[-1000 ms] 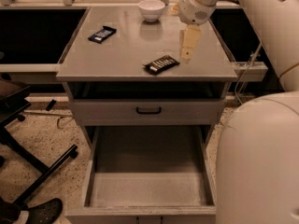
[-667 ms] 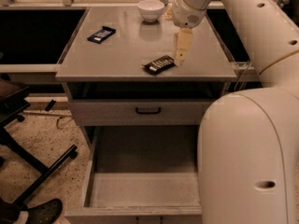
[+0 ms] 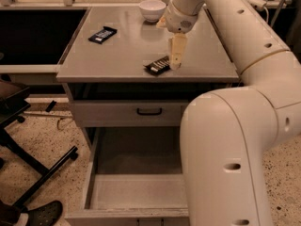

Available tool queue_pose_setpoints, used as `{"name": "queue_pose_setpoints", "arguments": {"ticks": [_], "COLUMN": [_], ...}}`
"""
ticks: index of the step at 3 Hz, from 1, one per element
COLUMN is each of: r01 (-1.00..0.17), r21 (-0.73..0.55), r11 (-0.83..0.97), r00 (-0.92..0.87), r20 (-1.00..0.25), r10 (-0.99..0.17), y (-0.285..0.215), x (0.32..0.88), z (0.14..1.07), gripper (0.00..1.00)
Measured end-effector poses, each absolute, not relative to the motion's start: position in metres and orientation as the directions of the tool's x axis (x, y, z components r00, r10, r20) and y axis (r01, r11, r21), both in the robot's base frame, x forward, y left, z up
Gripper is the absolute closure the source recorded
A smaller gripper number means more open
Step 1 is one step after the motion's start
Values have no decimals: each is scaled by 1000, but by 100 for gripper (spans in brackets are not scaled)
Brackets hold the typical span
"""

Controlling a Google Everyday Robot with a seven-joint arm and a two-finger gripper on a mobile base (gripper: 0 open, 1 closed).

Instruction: Place rxbar chocolate into middle drawer

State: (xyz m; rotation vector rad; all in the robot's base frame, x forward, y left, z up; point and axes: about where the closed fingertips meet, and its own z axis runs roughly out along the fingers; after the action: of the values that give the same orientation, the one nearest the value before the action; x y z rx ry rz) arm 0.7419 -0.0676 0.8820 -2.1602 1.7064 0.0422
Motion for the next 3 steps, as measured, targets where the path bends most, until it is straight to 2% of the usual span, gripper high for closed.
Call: {"name": "queue_pose_setpoints", "arguments": {"ticks": [3], "r01": [-955], "r21": [-228], "r11": [-192], "r00": [250], "r20": [-261], "r10": [-933], "y": [-64], "x": [750], "z": [855], "gripper": [0]}}
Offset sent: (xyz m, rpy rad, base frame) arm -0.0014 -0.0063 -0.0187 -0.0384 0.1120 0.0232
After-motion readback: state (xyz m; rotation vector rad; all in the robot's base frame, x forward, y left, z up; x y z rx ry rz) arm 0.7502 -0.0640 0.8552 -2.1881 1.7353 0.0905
